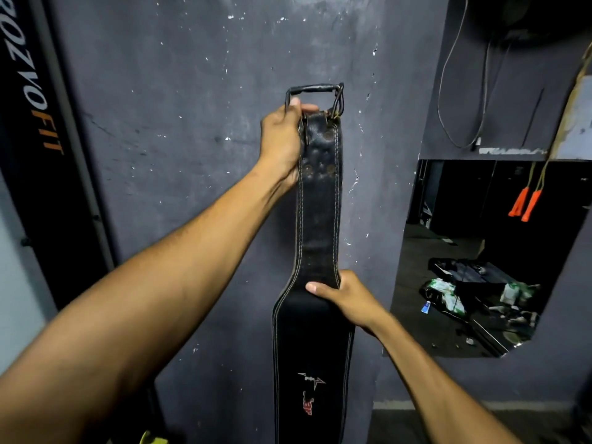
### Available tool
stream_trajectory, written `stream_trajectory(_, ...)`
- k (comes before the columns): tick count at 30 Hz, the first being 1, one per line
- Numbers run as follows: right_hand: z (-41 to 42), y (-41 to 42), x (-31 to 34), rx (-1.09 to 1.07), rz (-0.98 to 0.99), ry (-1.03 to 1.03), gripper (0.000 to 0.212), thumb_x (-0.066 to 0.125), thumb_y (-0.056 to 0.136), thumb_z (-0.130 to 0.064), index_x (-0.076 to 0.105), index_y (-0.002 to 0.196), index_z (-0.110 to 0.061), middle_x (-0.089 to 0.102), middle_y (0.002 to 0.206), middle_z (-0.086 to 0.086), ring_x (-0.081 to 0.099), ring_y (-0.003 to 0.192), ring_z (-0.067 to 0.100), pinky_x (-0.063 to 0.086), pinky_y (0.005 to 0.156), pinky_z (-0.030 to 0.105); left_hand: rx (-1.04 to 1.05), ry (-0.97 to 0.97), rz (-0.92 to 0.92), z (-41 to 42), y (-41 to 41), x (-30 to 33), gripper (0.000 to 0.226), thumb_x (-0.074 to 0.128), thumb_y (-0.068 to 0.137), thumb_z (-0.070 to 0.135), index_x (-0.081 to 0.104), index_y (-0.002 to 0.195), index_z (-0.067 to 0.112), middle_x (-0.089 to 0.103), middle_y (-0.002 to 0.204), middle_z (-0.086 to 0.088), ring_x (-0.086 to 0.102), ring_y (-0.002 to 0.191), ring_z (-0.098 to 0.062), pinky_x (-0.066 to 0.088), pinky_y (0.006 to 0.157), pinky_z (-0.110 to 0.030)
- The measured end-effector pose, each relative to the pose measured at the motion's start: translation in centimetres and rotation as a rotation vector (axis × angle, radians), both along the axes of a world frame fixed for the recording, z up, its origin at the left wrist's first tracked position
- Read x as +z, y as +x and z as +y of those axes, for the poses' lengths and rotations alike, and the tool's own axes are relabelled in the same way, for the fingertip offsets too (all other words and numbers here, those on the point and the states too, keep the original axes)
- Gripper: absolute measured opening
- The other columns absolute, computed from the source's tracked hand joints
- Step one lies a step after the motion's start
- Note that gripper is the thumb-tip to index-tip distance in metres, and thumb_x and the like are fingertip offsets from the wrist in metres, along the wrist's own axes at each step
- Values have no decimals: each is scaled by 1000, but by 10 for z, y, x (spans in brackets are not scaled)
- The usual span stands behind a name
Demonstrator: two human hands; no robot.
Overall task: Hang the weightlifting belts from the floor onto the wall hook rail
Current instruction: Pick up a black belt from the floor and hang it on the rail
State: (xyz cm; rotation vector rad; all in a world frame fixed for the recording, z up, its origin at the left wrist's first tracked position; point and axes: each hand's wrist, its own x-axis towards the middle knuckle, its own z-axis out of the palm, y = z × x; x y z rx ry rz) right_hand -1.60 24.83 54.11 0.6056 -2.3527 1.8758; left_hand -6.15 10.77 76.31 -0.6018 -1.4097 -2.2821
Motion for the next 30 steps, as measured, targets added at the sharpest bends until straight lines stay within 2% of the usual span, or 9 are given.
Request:
stream_trajectory(3, -5, -1, -1, -27, 45, -22, 19, 75, 94, -11, 76, 108, -24, 81, 104, -13, 75, 103, 5, 57, 90, 20, 14, -25, 13, -1, 0, 8, 38, 43, 110, 19, 66, 83, 6, 72, 61, -5, 67, 51, -14, 56, 53, -25)
stream_trajectory(10, -3, 7, -66, -119, -101, -142, 29, 81, 87, -8, 75, 115, -16, 81, 112, 4, 75, 111, 28, 61, 96, 36, 40, 15, 58, -23, -10, 37, 40, 44, 110, 19, 68, 82, 5, 71, 68, -12, 67, 58, -22, 58, 64, -31)
stream_trajectory(17, -30, -2, -65, -51, -74, -184, 34, 74, 95, -28, 71, 127, -19, 77, 123, -1, 71, 120, 21, 55, 106, 35, 6, 13, 32, -35, -17, 29, 38, 44, 110, 18, 65, 82, 4, 68, 66, -13, 65, 50, -18, 58, 54, -27)
stream_trajectory(19, -38, -11, -36, -107, 33, -269, 41, 68, 95, -41, 67, 131, -19, 76, 126, -6, 69, 123, 15, 51, 106, 27, -12, 17, 31, -42, -20, 32, 38, 43, 110, 19, 64, 83, 4, 68, 62, -10, 65, 49, -18, 57, 52, -27)
stream_trajectory(22, -48, -31, 44, -164, 206, -325, 45, 62, 89, -54, 63, 127, -30, 75, 100, -14, 68, 84, 4, 52, 73, 17, -8, 10, 43, -46, -27, 37, 38, 43, 110, 19, 64, 82, 5, 67, 59, -8, 63, 46, -16, 56, 50, -25)
stream_trajectory(24, -52, -43, 104, -195, 360, -300, 44, 59, 92, -57, 57, 131, -37, 73, 97, -8, 64, 78, 10, 53, 64, 26, 16, -14, 49, -45, -33, 38, 38, 44, 110, 20, 64, 81, 6, 68, 60, -8, 63, 49, -17, 55, 55, -26)
stream_trajectory(26, -51, -53, 160, -268, 514, -238, 40, 57, 100, -52, 52, 138, -38, 75, 87, -9, 66, 73, 11, 55, 64, 31, 43, -39, 50, -43, -41, 39, 38, 44, 110, 21, 65, 81, 7, 68, 66, -11, 64, 56, -20, 56, 65, -31)
stream_trajectory(28, -49, -66, 208, -365, 633, -201, 41, 54, 105, -47, 48, 143, -35, 75, 77, -10, 68, 69, 3, 56, 68, 26, 49, -61, 59, -39, -50, 43, 37, 43, 110, 22, 65, 83, 8, 68, 74, -15, 65, 64, -25, 57, 75, -36)
stream_trajectory(30, -50, -81, 238, -478, 747, -135, 43, 53, 106, -43, 49, 146, -29, 76, 82, 1, 71, 76, 8, 57, 78, 31, 47, -73, 74, -31, -58, 49, 37, 42, 111, 22, 65, 85, 8, 68, 78, -18, 66, 68, -27, 58, 76, -37)
